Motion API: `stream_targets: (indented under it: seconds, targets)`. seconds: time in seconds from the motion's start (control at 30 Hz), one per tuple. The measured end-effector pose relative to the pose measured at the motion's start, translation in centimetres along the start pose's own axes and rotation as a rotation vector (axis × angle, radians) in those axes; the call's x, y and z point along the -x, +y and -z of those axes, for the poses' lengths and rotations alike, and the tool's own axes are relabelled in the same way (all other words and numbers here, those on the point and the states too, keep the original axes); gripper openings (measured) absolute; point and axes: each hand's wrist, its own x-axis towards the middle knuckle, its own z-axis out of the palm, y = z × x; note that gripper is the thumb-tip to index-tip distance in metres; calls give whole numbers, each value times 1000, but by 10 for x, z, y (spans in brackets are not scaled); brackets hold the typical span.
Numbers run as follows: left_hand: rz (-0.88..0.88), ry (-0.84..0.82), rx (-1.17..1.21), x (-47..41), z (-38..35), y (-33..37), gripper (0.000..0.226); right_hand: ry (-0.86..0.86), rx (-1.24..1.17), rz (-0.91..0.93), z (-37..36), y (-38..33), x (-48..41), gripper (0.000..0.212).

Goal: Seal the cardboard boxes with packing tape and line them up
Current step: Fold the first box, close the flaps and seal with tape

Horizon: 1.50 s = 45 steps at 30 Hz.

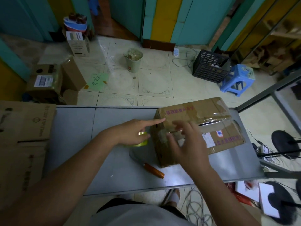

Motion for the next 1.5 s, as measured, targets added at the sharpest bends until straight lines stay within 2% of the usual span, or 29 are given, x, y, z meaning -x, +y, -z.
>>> stream_targets:
  seconds: [0.07,0.2,0.3,0.43,0.63,0.77,0.83,0.97,1.1,1.27,1.4,1.5]
  targets:
    - [15,6,8,2,-1,3,79,-88,151,-88,-15,3,-19,41]
    - [42,-3,33,4,-4,-1,82,-54,345,-75,-39,7,-19,41]
    - [53,-15,34,6,-8,-1,83,-4,378,-68,-47,10,-17,43]
    - [22,3,40,7,-12,0,84,-45,379,-43,-42,13,-16,54]
    - [-17,18,53,5,-15,4,80,-45,389,251,-24,31,-17,46]
    - [-21,-87,0,2,-29,11,70,-161,352,554,8,71,-23,35]
    - [-41,-106,-30,-3,-40,20,70,-230,316,625,24,92,-25,32]
    - [-69,-11,106,-20,-54,34,67,-295,195,439,56,125,-19,30]
    - [-99,52,150,-37,-59,54,65,-350,277,395,87,161,-9,60]
    - [-124,29,90,-64,-62,91,64,-341,319,388,122,199,-3,63]
    - [-171,-8,92,-81,-75,119,67,-321,268,279,144,223,5,73]
    - [-185,-44,131,-95,-85,138,76,-321,150,227,146,224,14,65]
